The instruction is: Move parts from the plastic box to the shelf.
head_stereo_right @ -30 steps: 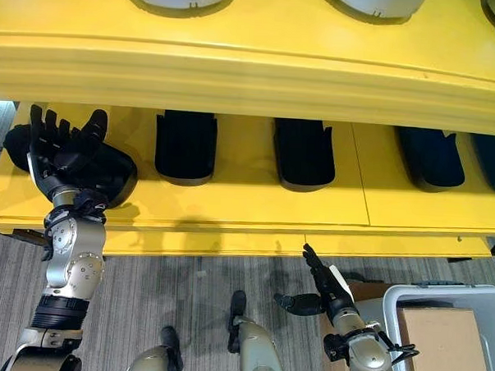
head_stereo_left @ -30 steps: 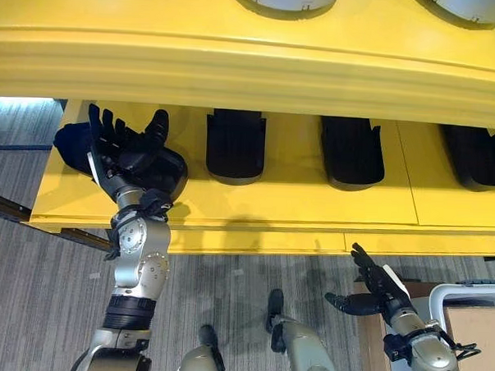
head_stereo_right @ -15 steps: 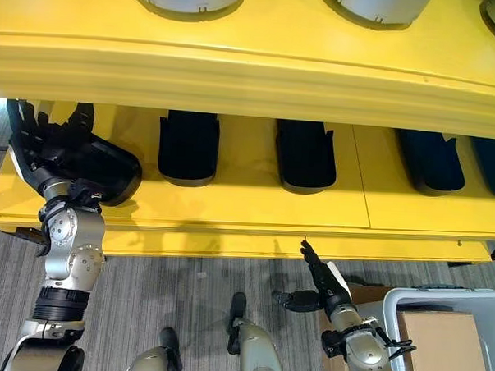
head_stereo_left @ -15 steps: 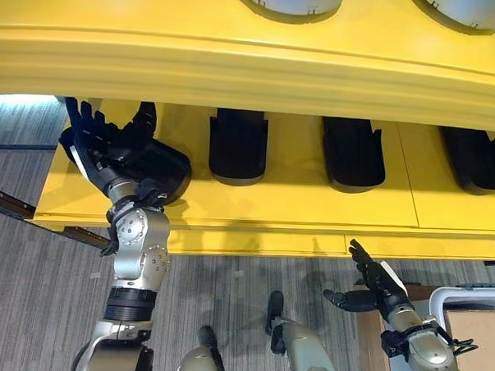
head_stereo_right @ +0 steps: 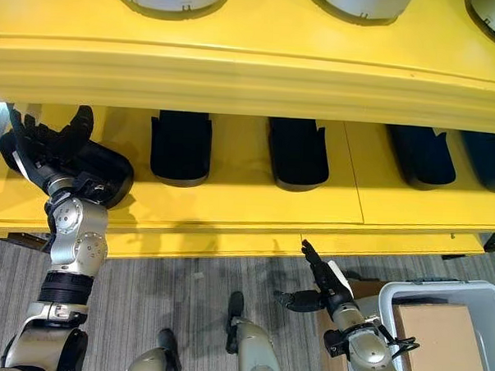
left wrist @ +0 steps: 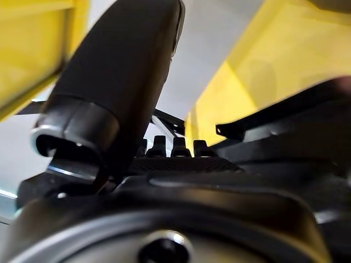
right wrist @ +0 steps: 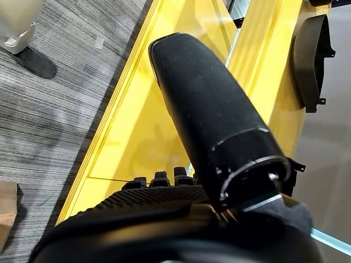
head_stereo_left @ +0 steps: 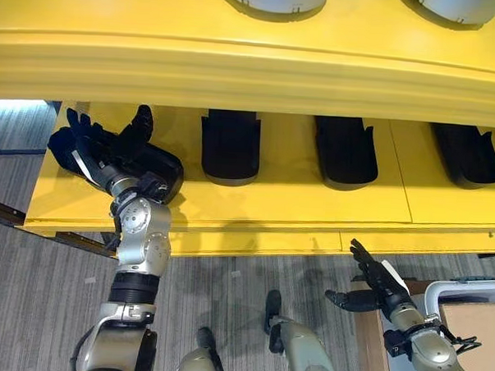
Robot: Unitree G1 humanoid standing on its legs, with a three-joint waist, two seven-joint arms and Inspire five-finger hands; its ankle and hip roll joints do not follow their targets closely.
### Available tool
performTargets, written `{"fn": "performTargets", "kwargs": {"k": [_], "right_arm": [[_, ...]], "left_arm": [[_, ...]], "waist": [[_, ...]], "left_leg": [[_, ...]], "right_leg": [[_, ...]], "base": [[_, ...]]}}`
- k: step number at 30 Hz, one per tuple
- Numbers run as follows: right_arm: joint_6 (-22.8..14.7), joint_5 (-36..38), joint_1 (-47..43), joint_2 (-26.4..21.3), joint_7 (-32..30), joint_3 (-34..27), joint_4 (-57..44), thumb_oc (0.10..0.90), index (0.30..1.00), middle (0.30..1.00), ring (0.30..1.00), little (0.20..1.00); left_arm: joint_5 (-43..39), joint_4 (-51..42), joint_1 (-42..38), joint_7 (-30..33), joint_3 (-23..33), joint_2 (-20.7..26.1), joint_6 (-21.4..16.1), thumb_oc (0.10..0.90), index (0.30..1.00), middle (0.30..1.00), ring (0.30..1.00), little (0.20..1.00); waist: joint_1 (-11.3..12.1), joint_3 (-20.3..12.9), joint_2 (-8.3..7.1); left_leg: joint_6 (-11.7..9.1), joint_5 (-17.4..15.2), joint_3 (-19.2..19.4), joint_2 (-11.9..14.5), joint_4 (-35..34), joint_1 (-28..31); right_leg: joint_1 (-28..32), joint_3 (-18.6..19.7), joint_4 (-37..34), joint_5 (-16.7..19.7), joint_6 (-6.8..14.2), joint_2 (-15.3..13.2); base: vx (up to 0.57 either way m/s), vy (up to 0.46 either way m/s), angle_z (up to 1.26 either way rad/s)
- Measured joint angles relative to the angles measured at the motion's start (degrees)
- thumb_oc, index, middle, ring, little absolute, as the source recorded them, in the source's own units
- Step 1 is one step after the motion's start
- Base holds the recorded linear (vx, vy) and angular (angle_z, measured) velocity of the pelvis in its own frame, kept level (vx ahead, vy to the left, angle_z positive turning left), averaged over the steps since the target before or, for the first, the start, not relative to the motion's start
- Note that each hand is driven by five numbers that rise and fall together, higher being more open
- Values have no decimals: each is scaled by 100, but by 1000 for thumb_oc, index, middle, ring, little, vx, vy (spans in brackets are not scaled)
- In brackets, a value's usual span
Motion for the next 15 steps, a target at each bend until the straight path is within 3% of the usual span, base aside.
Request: {"fn": "performTargets", "kwargs": {"k": [5,6,15], "right_arm": [[0,0,-1,-24,-2,78,-1,900,1000,1000,1000,1000],[0,0,1,-24,-2,87,-5,900,1000,1000,1000,1000],[8,5,-17,-43,-19,206,-183,900,1000,1000,1000,1000]], "left_arm": [[-200,92,6,-7,9,0,-5,900,1000,1000,1000,1000],[-203,141,5,-8,9,0,-5,900,1000,1000,1000,1000],[-433,619,-21,6,192,1,-1,900,1000,1000,1000,1000]], "waist": [[1,-9,-26],[2,-10,-29],[-12,-46,-105]], "left_leg": [[1,-18,-3,2,13,-41],[-12,-4,3,3,23,-49],[-6,-21,14,6,40,-82]], "right_leg": [[-34,14,-12,-51,64,12],[-50,21,-1,14,-9,15],[-78,27,-25,32,-10,21]], "base": [[20,9,-1],[0,0,0],[13,5,0]]}}
